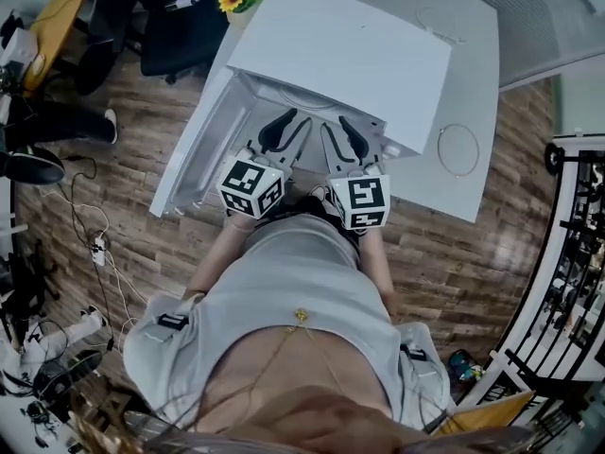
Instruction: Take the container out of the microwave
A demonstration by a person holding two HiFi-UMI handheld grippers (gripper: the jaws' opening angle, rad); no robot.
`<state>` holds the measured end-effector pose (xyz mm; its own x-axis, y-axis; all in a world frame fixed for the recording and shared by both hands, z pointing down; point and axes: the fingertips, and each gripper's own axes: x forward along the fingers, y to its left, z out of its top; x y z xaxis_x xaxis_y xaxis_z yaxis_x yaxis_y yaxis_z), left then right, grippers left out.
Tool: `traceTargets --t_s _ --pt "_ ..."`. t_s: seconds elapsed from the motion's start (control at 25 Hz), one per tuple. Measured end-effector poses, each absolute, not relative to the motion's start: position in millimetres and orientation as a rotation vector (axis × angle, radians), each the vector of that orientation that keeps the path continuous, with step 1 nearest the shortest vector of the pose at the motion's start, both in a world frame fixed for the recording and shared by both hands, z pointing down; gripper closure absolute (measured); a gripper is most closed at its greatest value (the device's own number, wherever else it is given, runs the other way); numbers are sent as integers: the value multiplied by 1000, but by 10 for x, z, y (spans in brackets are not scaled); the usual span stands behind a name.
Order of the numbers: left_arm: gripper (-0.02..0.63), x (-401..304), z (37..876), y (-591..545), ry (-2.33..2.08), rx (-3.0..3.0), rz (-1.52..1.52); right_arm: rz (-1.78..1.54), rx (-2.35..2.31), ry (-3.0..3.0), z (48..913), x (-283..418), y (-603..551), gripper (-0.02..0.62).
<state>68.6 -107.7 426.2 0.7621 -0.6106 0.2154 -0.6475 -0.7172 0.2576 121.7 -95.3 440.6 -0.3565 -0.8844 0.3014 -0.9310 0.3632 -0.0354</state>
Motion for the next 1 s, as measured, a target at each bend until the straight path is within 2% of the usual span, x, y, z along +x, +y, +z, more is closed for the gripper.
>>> traceTargets --t_s 1.0 --pt "479 366 4300 -1527 -626 2736 218 330 1921 -2178 4386 894 -1356 460"
